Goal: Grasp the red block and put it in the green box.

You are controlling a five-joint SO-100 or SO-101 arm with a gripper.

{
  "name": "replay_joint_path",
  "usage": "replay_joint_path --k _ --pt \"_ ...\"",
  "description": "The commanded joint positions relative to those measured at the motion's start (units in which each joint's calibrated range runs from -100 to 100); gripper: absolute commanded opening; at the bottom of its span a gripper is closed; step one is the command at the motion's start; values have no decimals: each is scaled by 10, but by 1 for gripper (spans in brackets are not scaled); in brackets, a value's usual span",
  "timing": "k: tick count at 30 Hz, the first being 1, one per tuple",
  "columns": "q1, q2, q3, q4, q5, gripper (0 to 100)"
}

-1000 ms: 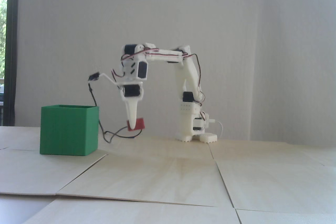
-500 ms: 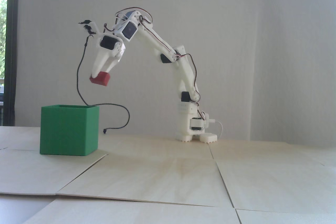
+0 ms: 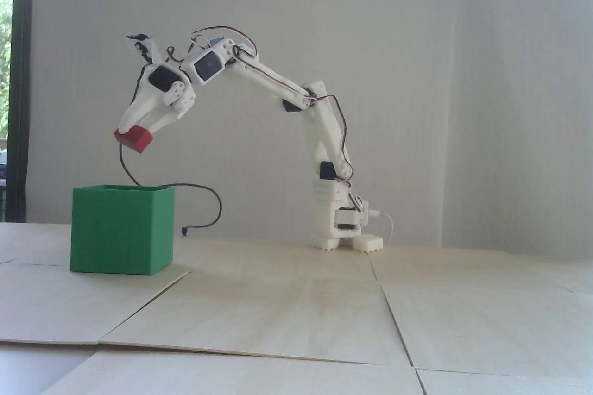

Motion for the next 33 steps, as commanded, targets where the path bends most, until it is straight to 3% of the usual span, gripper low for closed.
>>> replay_joint_path --k 1,6,13,16,19,22,30,33 --pt "-39 -21 -28 -41 -2 2" --pt "-48 -21 -34 -37 2 4" --pt "-53 -21 -27 -36 2 31" --pt "-50 -21 -27 -35 2 26" --pt "-53 -21 -24 -13 3 1" --pt "-57 -22 -25 64 3 5" --pt "-157 -55 -18 378 -13 2" --pt "-204 -103 30 408 -24 2"
